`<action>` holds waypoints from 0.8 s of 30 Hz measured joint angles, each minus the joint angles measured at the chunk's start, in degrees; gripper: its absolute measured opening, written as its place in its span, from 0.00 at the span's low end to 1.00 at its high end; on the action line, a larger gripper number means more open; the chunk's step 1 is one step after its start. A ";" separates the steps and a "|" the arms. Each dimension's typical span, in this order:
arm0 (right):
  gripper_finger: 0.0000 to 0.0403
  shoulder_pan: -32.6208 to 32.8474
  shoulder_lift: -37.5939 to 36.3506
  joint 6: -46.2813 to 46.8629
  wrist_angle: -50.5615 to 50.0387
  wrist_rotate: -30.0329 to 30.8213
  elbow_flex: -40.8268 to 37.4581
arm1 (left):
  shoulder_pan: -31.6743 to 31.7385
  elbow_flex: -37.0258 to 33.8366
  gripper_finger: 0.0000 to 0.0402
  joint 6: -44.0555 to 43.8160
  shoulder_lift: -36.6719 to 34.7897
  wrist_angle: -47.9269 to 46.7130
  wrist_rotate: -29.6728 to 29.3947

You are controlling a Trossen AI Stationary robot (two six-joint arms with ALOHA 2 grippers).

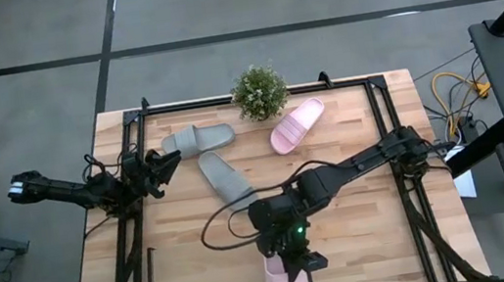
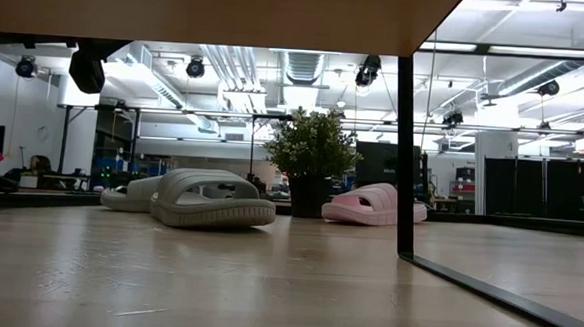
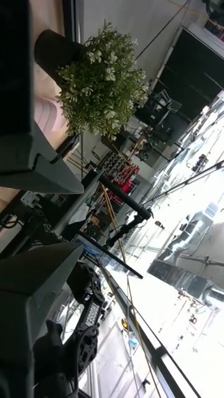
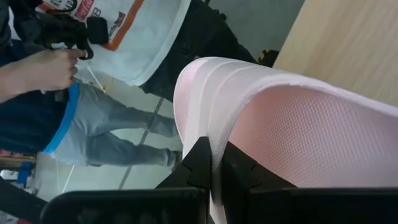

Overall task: Pick and place slides into the shelf
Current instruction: Put the bottom pink slipper on the shelf

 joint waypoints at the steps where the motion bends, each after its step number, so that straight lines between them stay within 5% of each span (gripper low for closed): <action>1: 0.02 -0.01 0.00 -0.58 -0.07 0.02 -0.12 | -0.02 0.00 0.31 0.00 0.00 0.00 0.00; 24: 0.02 -1.62 0.00 -6.39 2.18 -1.15 -3.35 | -0.01 -0.07 0.31 -0.01 0.00 0.00 0.00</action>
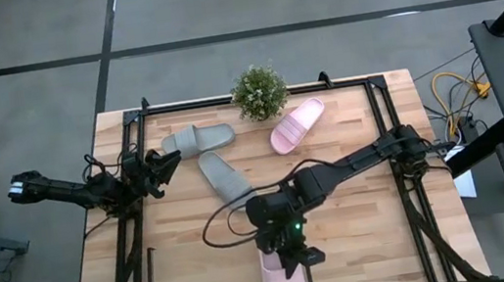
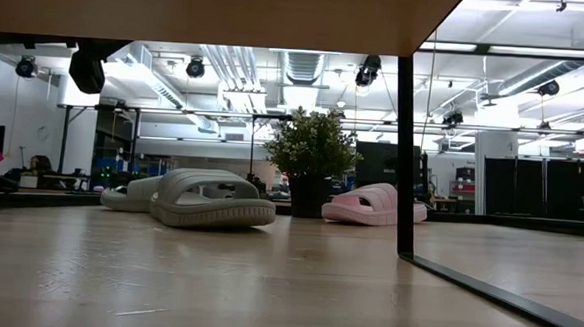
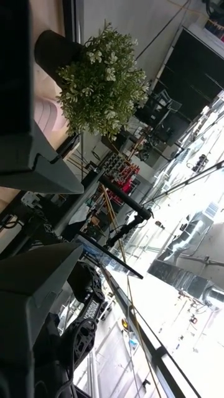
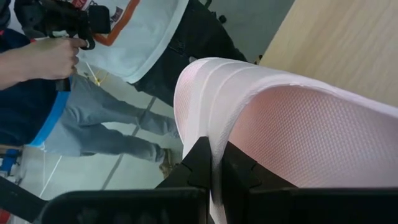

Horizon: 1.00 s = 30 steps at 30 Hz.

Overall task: Pick and place slides into the shelf
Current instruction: Put the bottom pink slipper on the shelf

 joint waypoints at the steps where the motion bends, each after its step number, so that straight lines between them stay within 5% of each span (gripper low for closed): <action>1: 0.02 -0.06 0.00 -0.27 -0.02 -0.09 -0.15 | -0.01 0.00 0.31 -0.01 0.00 0.00 0.00; 30: 0.06 -0.41 -0.02 0.79 1.30 -0.03 -3.25 | -0.01 -0.02 0.31 0.01 0.00 -0.02 0.00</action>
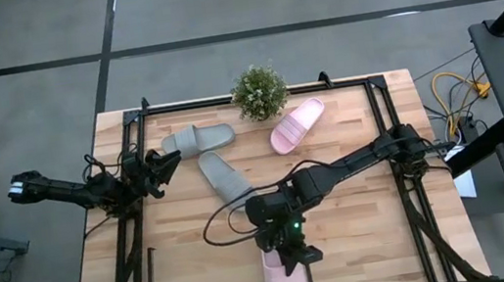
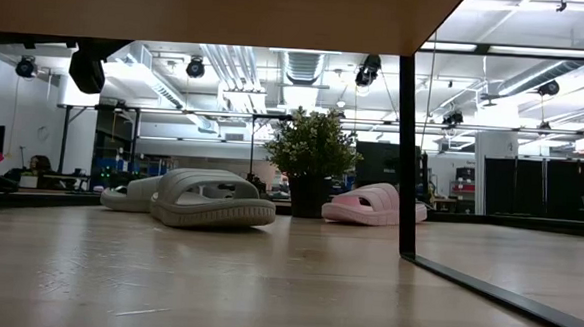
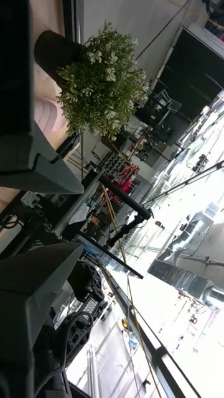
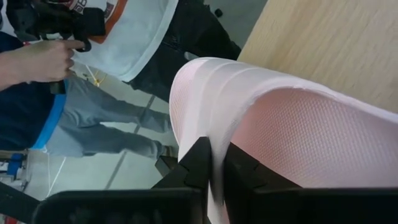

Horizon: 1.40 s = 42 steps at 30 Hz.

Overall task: Pick and place slides into the shelf
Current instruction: Put the bottom pink slipper on the shelf

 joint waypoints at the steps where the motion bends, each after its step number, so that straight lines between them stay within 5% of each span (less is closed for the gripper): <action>1: 0.08 0.00 0.00 0.19 0.00 0.01 0.00 | 0.02 0.00 0.31 0.00 0.00 0.00 0.00; 19: 0.31 -0.18 0.00 0.59 -0.57 4.64 0.50 | 0.00 -0.17 0.31 0.00 0.00 0.00 0.00; 42: 0.33 -4.08 -0.04 1.27 -0.58 4.55 1.86 | 0.02 -0.20 0.31 -0.09 0.02 0.00 0.02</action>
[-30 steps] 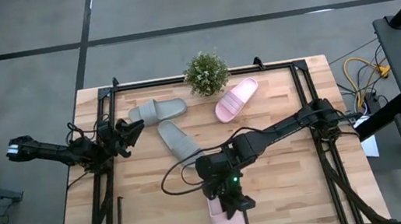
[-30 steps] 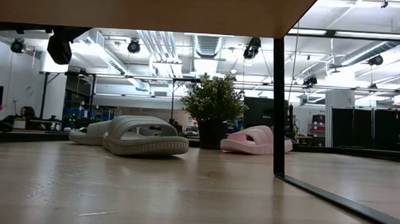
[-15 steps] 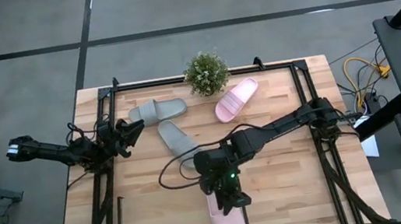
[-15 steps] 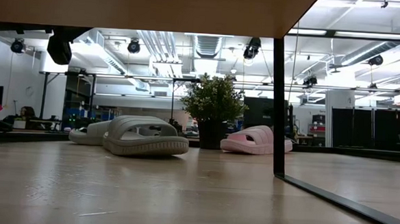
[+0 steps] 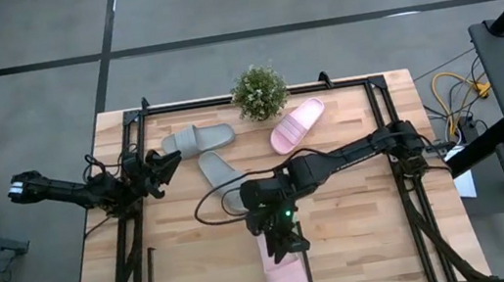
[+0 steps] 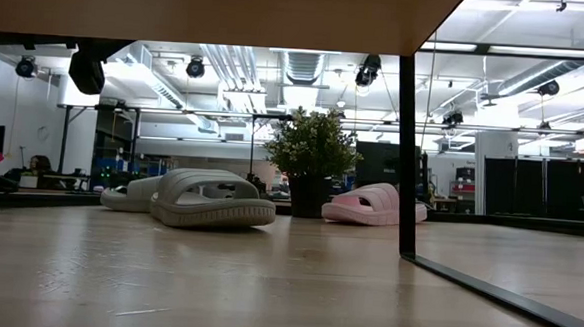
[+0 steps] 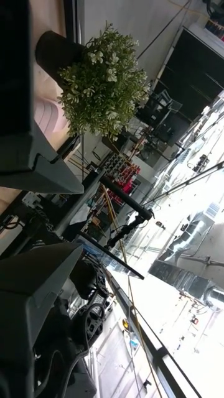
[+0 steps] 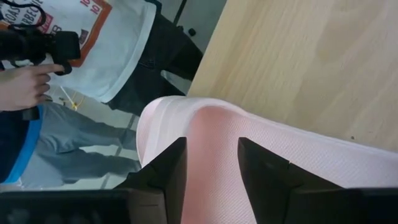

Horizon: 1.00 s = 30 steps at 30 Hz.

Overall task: Pick and place slides into the shelf
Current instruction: Put the bottom pink slipper on the shelf

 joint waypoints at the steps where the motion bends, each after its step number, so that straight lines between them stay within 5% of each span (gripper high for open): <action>1: 0.33 -0.14 0.00 0.02 -0.01 -0.01 0.00 | 0.00 0.00 0.31 0.00 -0.02 0.00 0.00; 10: 0.32 -2.34 0.00 0.25 1.02 0.49 0.00 | -0.02 0.00 0.31 -0.04 -0.02 0.00 0.00; 24: 0.20 -2.81 -0.02 -3.75 8.39 16.83 0.02 | -0.01 0.00 0.31 -0.09 -0.02 0.00 0.00; 30: 0.09 -2.80 -0.02 -7.45 7.75 17.24 0.02 | -0.02 0.00 0.31 -0.07 -0.02 0.00 0.00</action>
